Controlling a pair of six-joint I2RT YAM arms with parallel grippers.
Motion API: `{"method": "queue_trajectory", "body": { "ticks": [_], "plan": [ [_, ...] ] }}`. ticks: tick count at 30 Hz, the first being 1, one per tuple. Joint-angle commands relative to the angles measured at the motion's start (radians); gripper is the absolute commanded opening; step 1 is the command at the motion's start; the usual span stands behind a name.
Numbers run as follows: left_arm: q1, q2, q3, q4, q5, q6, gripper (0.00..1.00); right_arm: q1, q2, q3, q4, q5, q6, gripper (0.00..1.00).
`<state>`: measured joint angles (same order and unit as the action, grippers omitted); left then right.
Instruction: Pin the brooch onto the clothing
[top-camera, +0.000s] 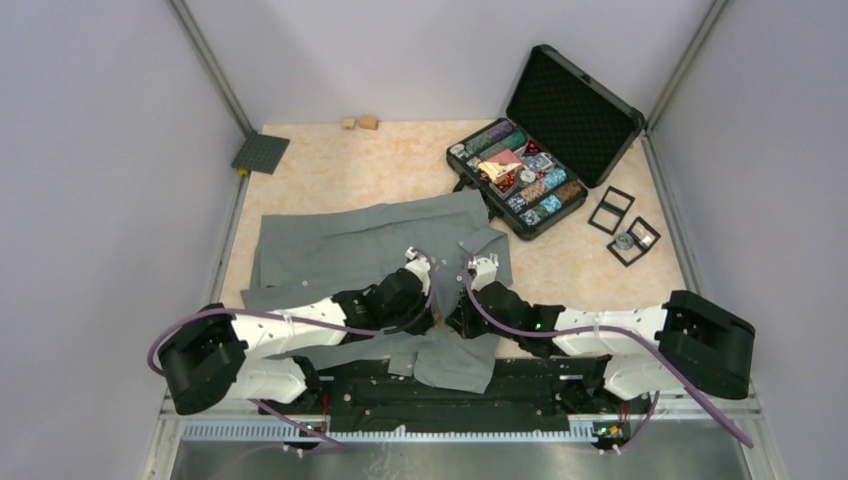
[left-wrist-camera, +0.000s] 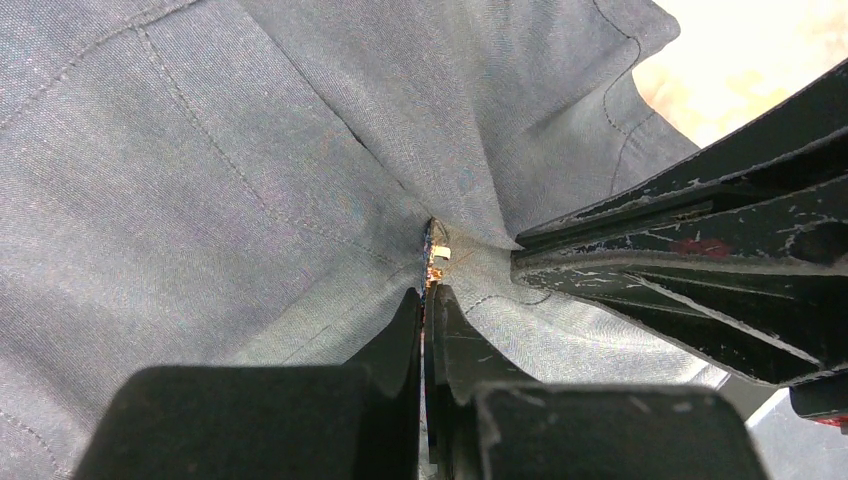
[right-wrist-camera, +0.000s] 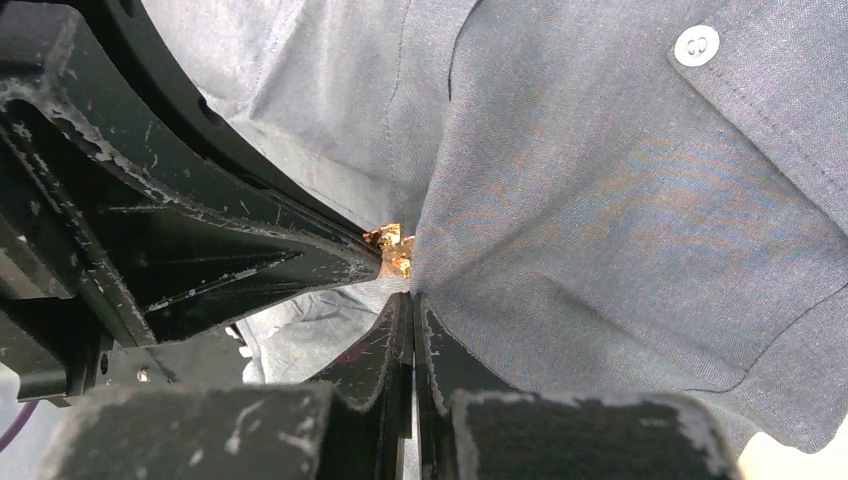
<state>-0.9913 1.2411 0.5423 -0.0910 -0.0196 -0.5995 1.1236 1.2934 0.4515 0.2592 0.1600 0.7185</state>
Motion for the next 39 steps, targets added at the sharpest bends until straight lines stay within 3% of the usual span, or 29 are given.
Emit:
{"method": "queue_trajectory", "body": {
  "ticks": [1,21,39],
  "plan": [
    [-0.004,0.008,0.032,0.002,-0.020,-0.004,0.00,0.015,-0.033,0.003,0.060,-0.020,-0.005,0.00],
    [-0.004,0.032,0.038,0.005,-0.033,-0.018,0.00,0.045,0.033,0.022,0.090,-0.069,-0.034,0.00],
    [-0.004,-0.050,-0.114,0.213,-0.062,-0.127,0.00,0.048,0.156,0.025,0.181,-0.152,-0.017,0.00]
  ]
}}
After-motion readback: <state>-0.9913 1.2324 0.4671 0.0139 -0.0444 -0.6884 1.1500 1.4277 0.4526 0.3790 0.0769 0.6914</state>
